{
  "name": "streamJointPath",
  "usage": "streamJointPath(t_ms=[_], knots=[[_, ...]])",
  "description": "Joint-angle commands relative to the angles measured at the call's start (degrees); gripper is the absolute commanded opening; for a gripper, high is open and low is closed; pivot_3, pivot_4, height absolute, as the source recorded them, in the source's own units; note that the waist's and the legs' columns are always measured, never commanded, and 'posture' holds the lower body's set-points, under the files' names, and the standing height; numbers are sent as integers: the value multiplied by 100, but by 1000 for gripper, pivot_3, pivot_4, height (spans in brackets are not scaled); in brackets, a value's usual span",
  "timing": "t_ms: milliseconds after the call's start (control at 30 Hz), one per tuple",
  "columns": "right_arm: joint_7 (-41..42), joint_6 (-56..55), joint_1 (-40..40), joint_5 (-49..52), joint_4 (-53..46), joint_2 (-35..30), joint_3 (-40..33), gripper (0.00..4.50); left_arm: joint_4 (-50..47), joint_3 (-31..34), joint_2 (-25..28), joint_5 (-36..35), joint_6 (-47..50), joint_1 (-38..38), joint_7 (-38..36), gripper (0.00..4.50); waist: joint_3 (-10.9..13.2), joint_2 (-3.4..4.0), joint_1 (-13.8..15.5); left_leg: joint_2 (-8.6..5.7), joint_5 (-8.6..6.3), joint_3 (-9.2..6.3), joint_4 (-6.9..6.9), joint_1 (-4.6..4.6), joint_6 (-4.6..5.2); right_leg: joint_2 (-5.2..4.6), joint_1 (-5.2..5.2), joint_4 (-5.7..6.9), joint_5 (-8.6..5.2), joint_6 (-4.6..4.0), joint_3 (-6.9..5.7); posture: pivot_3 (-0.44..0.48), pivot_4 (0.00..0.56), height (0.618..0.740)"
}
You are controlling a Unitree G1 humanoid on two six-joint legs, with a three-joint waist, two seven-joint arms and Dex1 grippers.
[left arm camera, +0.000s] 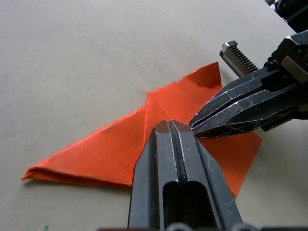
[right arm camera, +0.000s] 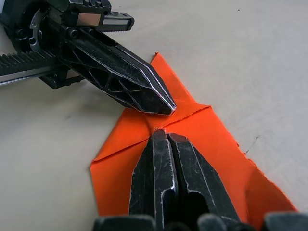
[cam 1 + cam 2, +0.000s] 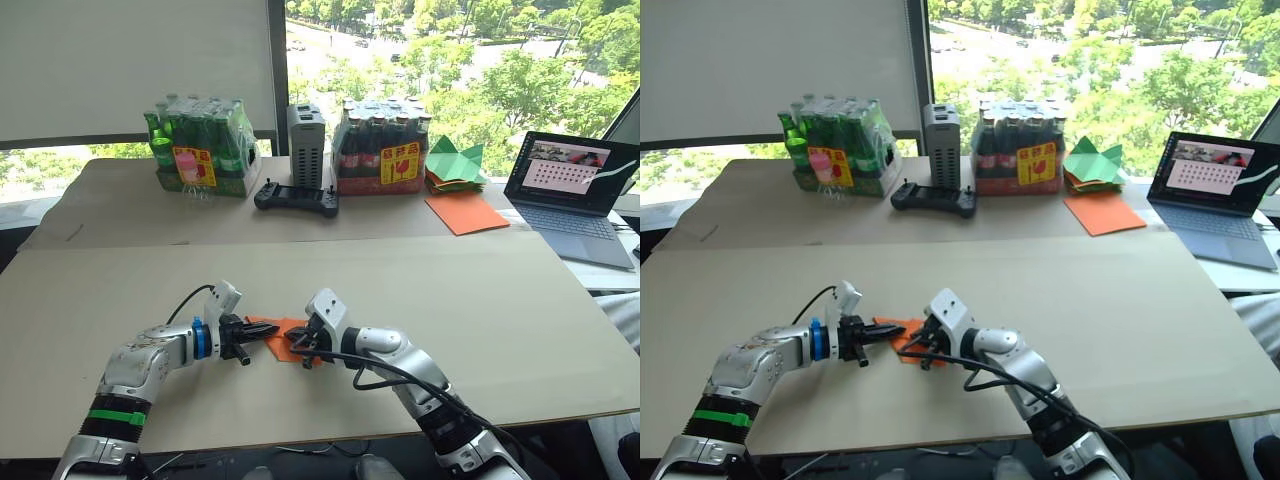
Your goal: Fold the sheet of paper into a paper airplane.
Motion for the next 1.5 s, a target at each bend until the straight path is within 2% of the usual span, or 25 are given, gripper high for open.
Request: streamJointPath(t_ms=[33, 267, 567, 733, 1033, 1267, 1300, 1500], knots=[[29, 71, 102, -116, 66, -208, 1, 30, -34, -54, 10, 127, 92, 26, 90, 0, 0, 0, 1, 0, 0, 0, 0, 0, 0, 0, 0, 0, 0, 0, 0, 0, 150, 740], [232, 180, 495, -97, -405, -779, 17, 30, -156, -112, -52, 99, 159, 45, 78, 0, 0, 0, 31, -2, -1, 1, -1, 0, 0, -2, 5, -9, -3, 6, 0, 0, 150, 740], [288, 192, 713, -103, -533, -1150, -111, 30, -77, -113, -40, 143, 141, 28, 58, 0, -1, -1, 96, -2, -1, 2, -1, 1, 0, -3, 9, -16, -11, 19, 0, 0, 150, 740], [334, 204, 583, 169, -594, -1116, -459, 30, -44, -115, -42, 148, 126, 7, 55, 0, -1, -1, 98, -2, -1, 2, -1, 1, 0, -3, 9, -16, -11, 20, 0, 0, 150, 740], [195, 679, -67, 1521, -1095, -749, -1978, 30, -57, -86, -11, 146, 142, 14, 53, 0, 0, 0, 94, -1, -1, 1, -2, -7, 0, -2, 1, -14, -9, 16, 0, 0, 150, 740], [90, 1145, 30, 1742, -1022, -712, -1912, 30, -24, -97, -32, 164, 125, -12, 46, 0, 0, 0, 98, -2, 0, 2, -21, -6, 0, -2, -1, -23, 9, -15, -1, 0, 150, 740], [94, 1169, 75, 1742, -1032, -700, -1850, 623, -20, -99, -38, 165, 125, -20, 47, 0, 0, 0, 97, -2, 0, 2, -23, -6, 0, -3, -2, -23, 9, -15, -1, 0, 150, 740], [-60, 1359, 206, 1697, -1025, -579, -1536, 2572, -54, -82, -22, 156, 135, -18, 49, 0, 0, 1, 94, -2, 0, 2, -24, -6, 0, -2, -3, -23, 5, -8, -1, 0, 150, 740]])
